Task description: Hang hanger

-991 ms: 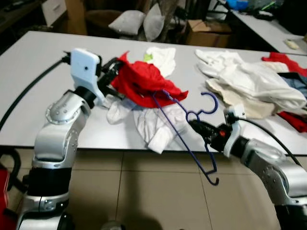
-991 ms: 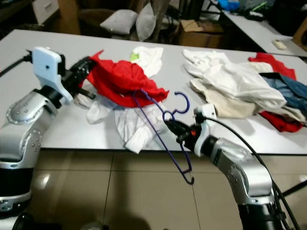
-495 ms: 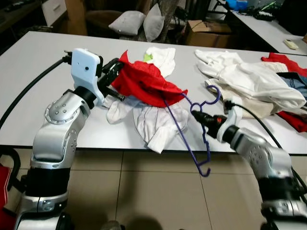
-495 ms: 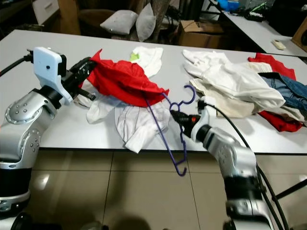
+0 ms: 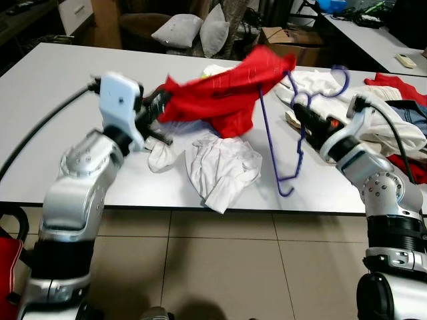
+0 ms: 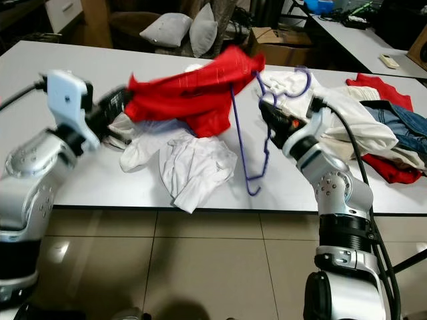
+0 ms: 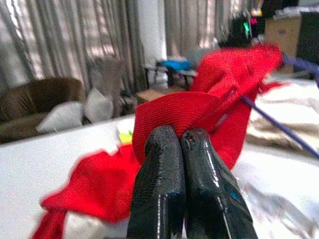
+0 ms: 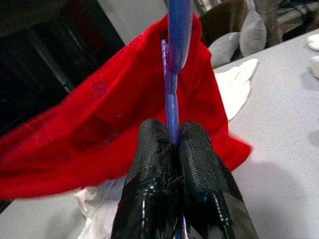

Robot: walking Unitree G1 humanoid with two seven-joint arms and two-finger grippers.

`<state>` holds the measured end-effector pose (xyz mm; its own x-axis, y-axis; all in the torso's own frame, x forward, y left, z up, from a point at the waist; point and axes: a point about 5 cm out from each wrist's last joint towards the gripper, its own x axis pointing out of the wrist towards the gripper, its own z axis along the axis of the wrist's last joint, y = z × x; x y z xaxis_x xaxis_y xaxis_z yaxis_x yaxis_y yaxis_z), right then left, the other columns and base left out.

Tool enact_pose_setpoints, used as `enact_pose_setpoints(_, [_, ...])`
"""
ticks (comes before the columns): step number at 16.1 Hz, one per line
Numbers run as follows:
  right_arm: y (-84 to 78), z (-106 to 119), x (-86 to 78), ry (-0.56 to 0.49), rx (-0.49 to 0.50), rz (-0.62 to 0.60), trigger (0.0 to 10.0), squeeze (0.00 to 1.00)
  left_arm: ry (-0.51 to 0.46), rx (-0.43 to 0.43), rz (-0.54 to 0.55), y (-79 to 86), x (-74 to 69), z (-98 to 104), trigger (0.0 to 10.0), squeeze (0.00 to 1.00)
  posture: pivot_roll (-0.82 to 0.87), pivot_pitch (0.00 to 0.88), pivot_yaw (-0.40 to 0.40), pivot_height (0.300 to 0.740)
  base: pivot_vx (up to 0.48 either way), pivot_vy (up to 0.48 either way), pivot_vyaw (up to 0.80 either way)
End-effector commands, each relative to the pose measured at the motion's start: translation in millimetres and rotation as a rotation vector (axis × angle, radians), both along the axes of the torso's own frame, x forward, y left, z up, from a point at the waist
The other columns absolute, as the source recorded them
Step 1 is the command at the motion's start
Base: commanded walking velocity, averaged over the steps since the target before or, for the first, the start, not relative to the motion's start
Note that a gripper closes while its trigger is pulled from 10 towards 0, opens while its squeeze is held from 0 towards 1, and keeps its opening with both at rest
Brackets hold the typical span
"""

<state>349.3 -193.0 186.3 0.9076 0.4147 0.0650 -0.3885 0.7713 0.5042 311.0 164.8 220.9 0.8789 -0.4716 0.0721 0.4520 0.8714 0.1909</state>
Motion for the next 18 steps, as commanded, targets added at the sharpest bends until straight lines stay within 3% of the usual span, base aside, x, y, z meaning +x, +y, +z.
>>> enact_pose_setpoints(1, [-1.2, -10, -4.0, 0.024, -0.036, -0.016, 10.0, 0.00, 0.050, 0.053, -0.033, -4.2, -4.6, -9, 0.0, 0.00, 0.04, 0.000, -0.082, 0.740, 0.000, 0.000, 0.00])
enact_pose_setpoints(3, [4.5, -26, -11.3, 0.063, -0.102, 0.002, 10.0, 0.00, 0.141, 0.109, -0.001, 2.1, -8.1, -27, 0.0, 0.00, 0.04, 0.000, -0.079, 0.740, 0.000, 0.000, 0.00])
enact_pose_setpoints(6, [11.3, -39, -22.0, 0.118, -0.121, 0.020, 10.0, 0.00, 0.234, 0.132, 0.064, 6.9, -12.4, -51, 0.0, 0.00, 0.04, 0.000, -0.078, 0.740, 0.000, 0.000, 0.00])
enact_pose_setpoints(9, [17.2, -66, -41.3, 0.197, -0.281, 0.066, 10.0, 0.00, 0.386, 0.195, 0.262, 27.6, -13.6, -86, 0.0, 0.00, 0.04, 0.000, -0.070, 0.740, 0.000, 0.000, 0.00])
enact_pose_setpoints(10, [18.3, -67, -43.2, 0.195, -0.289, 0.073, 10.0, 0.00, 0.390, 0.211, 0.275, 30.0, -14.0, -88, 0.0, 0.00, 0.04, 0.000, -0.070, 0.740, 0.000, 0.000, 0.00])
enact_pose_setpoints(11, [18.8, -71, -48.6, 0.204, -0.295, 0.088, 10.0, 0.00, 0.368, 0.216, 0.264, 29.1, -14.9, -87, 0.0, 0.00, 0.04, 0.000, -0.070, 0.740, 0.000, 0.000, 0.00])
enact_pose_setpoints(14, [17.6, -76, -59.4, 0.224, -0.274, 0.094, 10.0, 0.00, 0.288, 0.115, 0.169, 12.7, -14.9, -73, 0.0, 0.00, 0.03, 0.000, -0.071, 0.740, 0.000, 0.000, 0.00])
enact_pose_setpoints(15, [20.2, -75, -61.7, 0.215, -0.239, 0.109, 10.0, 0.00, 0.253, 0.084, 0.131, 5.9, -14.6, -68, 0.0, 0.00, 0.03, 0.000, -0.071, 0.740, 0.000, 0.000, 0.00])
enact_pose_setpoints(17, [27.5, -68, -59.3, 0.188, -0.061, 0.195, 10.0, 0.00, 0.117, -0.063, -0.044, -18.3, -16.0, -39, 0.0, 0.00, 0.03, 0.000, -0.060, 0.740, 0.000, 0.000, 0.00])
enact_pose_setpoints(18, [26.4, -67, -56.0, 0.186, -0.019, 0.207, 10.0, 0.00, 0.088, -0.125, -0.108, -25.4, -17.4, -28, 0.0, 0.00, 0.03, 0.000, -0.060, 0.740, 0.000, 0.000, 0.00])
